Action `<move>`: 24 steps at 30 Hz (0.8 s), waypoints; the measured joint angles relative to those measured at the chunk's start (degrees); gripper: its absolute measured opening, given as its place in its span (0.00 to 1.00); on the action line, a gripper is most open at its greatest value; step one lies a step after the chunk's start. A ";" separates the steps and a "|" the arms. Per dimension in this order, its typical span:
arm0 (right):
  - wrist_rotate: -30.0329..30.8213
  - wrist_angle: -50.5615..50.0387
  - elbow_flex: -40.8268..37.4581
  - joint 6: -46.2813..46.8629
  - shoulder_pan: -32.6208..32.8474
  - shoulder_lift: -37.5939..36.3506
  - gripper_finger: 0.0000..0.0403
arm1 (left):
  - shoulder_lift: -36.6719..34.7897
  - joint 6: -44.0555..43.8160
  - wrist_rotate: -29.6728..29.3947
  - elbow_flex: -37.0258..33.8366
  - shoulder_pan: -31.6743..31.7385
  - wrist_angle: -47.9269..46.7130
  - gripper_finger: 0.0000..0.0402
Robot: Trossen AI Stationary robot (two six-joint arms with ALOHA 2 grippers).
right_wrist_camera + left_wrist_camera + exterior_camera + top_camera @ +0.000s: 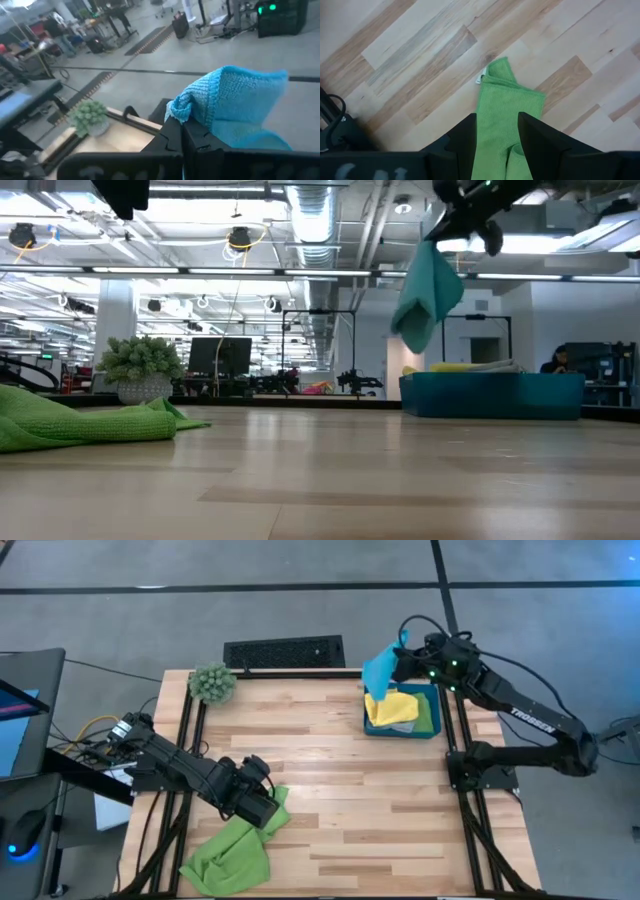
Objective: Fold microfiber towels
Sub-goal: Fold the light blue microfiber cloth
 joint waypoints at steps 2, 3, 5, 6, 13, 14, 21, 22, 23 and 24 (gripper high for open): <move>0.65 0.43 0.00 -0.33 -0.17 1.33 0.01 | 0.00 -0.02 0.01 0.00 0.00 0.00 0.34; 0.91 -0.04 0.02 -0.42 -0.32 2.01 0.01 | 0.00 -0.06 -0.01 0.00 0.00 0.00 0.34; 1.20 -1.13 0.00 -0.49 -0.40 3.39 0.01 | 0.00 -0.50 0.01 0.00 0.00 0.02 0.34; 1.30 -1.26 0.00 -0.50 -0.40 4.16 0.01 | 0.00 -0.65 0.00 0.00 0.00 0.07 0.34; 2.91 -3.44 -0.02 0.21 -0.31 6.86 0.01 | 0.00 -0.83 0.04 0.00 0.00 0.50 0.34; 2.91 -4.58 -0.02 0.31 -0.21 6.86 0.01 | 0.00 -0.83 0.02 0.00 0.00 0.53 0.34; 5.56 -13.78 -0.02 1.90 2.83 6.66 0.01 | 0.00 -0.81 0.10 0.00 0.00 0.72 0.34; 6.57 -15.08 -0.02 1.90 3.46 6.66 0.01 | 0.00 -0.82 0.21 0.00 0.00 0.72 0.34; 7.68 -16.86 -0.02 1.90 3.94 6.51 0.01 | 0.00 -0.87 0.46 0.00 0.00 0.72 0.34; 8.65 -18.67 -0.02 1.96 4.35 6.35 0.01 | 0.00 -0.96 0.75 0.00 0.00 0.74 0.34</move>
